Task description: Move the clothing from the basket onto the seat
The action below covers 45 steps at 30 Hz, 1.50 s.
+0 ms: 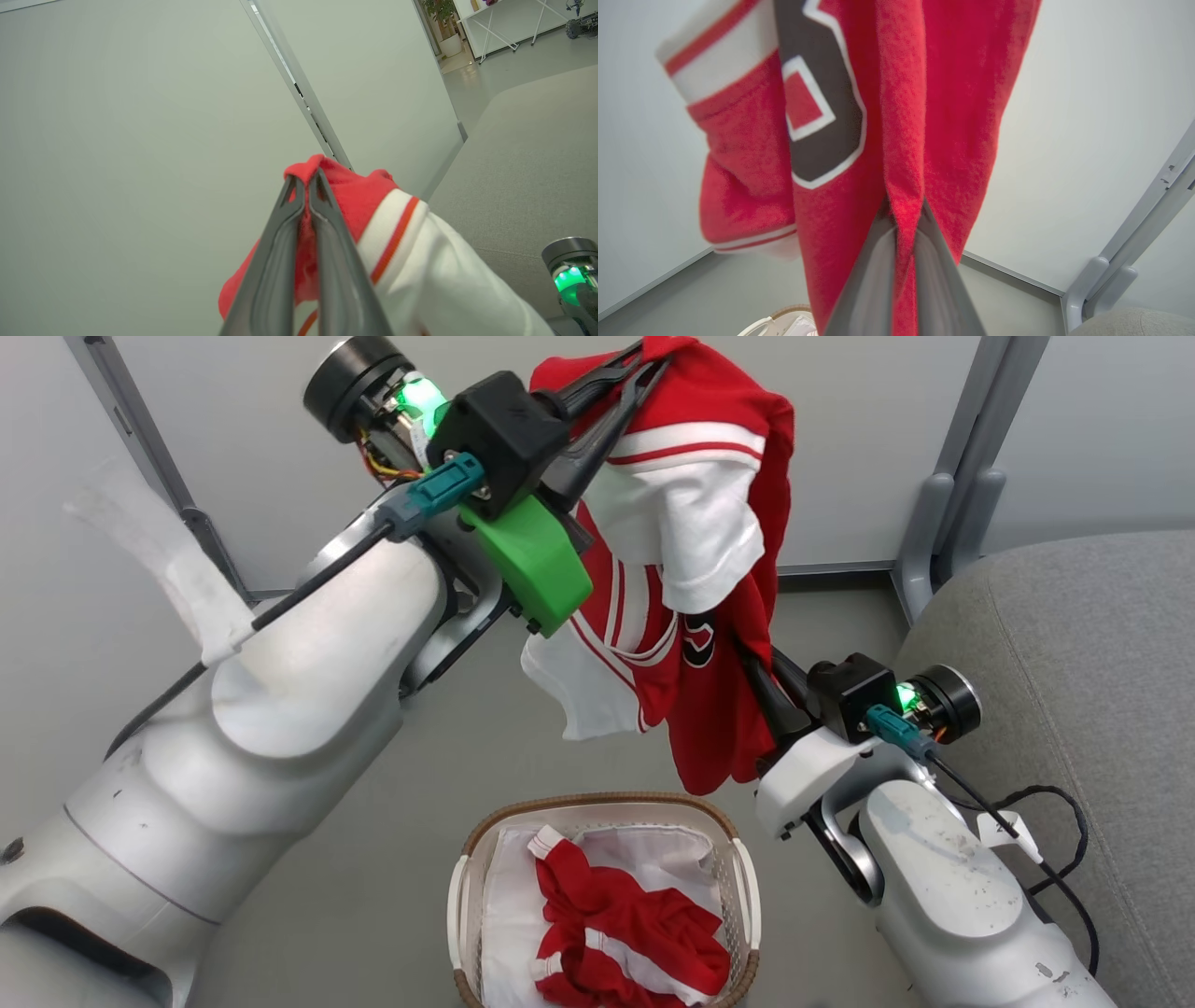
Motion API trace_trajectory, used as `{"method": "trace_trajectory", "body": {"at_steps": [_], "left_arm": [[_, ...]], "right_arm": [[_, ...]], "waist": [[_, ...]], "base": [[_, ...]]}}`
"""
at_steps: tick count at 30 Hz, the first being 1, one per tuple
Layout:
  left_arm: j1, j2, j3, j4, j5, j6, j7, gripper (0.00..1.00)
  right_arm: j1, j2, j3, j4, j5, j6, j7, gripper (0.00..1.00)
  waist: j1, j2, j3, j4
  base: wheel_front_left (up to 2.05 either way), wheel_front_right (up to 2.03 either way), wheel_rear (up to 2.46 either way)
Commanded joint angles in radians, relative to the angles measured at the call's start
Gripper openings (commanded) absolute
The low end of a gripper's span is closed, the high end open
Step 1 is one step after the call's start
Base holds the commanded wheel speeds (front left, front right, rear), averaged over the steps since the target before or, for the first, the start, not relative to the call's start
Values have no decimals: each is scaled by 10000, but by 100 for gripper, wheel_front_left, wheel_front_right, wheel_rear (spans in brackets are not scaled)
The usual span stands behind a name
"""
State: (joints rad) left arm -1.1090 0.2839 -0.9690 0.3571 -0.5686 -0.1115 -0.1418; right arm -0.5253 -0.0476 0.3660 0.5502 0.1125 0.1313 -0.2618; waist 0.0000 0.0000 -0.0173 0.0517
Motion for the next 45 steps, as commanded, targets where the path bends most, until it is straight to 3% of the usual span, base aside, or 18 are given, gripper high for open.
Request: {"method": "trace_trajectory", "body": {"at_steps": [1, 8, 9, 10, 11, 12, 17, 25, 34, 38, 45], "left_arm": [[325, 161, 89, 88, -175, 108, -50, 0], [1318, 512, 361, 659, -837, 374, -172, 0], [1443, 547, 404, 711, -874, 404, -261, 13], [1609, 614, 437, 787, -917, 451, -364, 49], [1769, 661, 459, 835, -971, 468, -438, 96], [1967, 694, 505, 870, -1040, 525, -546, 100], [2862, 686, 584, 913, -1295, 653, -918, 100], [4260, 218, 484, 650, -1384, 709, -1188, 100], [4787, -79, 333, 623, -996, 642, -1234, 100], [4825, -110, 416, 743, -871, 639, -1235, 100], [4904, -83, 206, 910, -678, 553, -1237, 100]], "right_arm": [[-65, -50, -82, -49, 58, -10, -49, 0], [35, -45, -248, -282, -57, -10, -49, 0], [10, -48, -272, -312, -86, -10, -49, 0], [-36, -48, -314, -359, -116, -10, -49, 0], [-82, -48, -366, -385, -153, -10, -49, 0], [-125, -48, -432, -405, -213, -10, -49, 0], [-329, -89, -914, -434, -629, -10, -49, 0], [-645, -732, -1750, -645, -1018, -12, -51, 0], [-955, -1679, -2467, -992, -1251, -12, -49, 0], [-1096, -1895, -2735, -1388, -1218, -12, -49, 0], [-1132, -1918, -2789, -1794, -1109, -12, -49, 0]], "waist": [[0, 0, 7, -25], [0, 0, -3, -244], [0, 0, -1, -294], [0, 0, 6, -360], [0, 0, 12, -411], [0, 0, 15, -469], [0, 0, 73, -768], [0, 0, 227, -1583], [0, 0, 917, -3252], [0, 0, 1348, -4247], [0, 0, 1711, -5297]], "base": [[0, 0, 0], [0, 0, 0], [0, 0, 0], [0, 0, 0], [0, 0, 0], [0, 0, 0], [0, 0, 0], [0, 0, 0], [0, 0, 0], [0, 0, 0], [0, 0, 0]]}}
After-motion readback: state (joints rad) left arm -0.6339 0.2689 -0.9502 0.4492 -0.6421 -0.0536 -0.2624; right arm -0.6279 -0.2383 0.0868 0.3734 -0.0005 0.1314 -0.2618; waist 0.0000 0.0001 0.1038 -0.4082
